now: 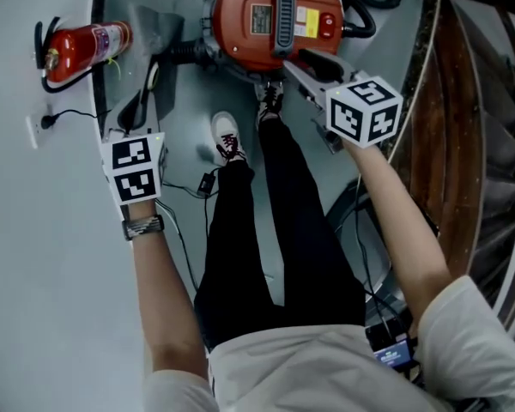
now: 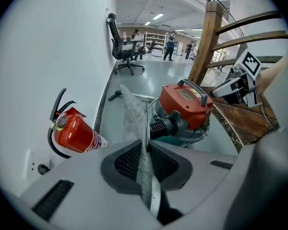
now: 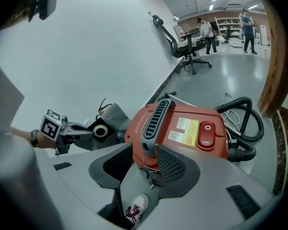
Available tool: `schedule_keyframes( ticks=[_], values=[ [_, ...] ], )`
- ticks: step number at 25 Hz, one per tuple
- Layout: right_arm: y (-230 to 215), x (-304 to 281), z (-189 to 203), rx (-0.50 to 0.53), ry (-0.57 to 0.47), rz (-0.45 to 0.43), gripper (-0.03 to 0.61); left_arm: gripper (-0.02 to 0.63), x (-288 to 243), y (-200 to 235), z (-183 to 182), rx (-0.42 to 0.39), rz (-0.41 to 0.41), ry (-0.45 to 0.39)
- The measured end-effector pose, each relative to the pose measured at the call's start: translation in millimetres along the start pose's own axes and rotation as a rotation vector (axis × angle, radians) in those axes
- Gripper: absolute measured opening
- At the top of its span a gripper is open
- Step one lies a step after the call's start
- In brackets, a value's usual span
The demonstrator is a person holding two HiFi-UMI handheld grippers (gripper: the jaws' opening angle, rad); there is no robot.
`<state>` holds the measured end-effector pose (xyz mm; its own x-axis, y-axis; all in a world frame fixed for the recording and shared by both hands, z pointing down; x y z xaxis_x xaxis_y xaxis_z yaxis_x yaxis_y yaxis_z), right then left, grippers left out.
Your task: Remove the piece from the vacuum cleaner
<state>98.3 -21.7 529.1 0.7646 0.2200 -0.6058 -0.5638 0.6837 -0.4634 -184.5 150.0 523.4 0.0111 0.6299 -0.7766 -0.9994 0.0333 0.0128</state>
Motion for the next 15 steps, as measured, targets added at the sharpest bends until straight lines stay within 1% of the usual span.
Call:
schedule_keyframes(
  ticks=[3, 5, 8, 10, 15],
  values=[
    [5, 20, 1, 0.024, 0.0, -0.006, 0.158, 0.032, 14, -2, -7, -0.002, -0.003, -0.024],
    [10, 31, -7, 0.043, -0.009, -0.016, 0.152, 0.032, 23, -6, -14, -0.014, 0.002, -0.032],
    [23, 54, -30, 0.078, -0.043, -0.029, 0.149, 0.032, 39, -15, -30, -0.056, 0.023, -0.035],
    [37, 71, -51, 0.111, -0.078, -0.044, 0.144, 0.031, 55, -16, -46, -0.076, 0.023, -0.047],
    [74, 111, -93, 0.192, -0.149, -0.125, 0.109, 0.032, 102, -11, -85, -0.058, -0.029, -0.11]
  ],
)
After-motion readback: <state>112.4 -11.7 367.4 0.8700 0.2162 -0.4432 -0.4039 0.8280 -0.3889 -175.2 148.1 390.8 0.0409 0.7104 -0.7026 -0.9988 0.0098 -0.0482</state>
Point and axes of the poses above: the fingertips, and each gripper's own axes: x backward along the fingers, y to its left, z out of its underside, the point moved 8 cm from there along x, backward along the fingers, and after that the axes turned 10 degrees about -y, right-handed, at the moved point
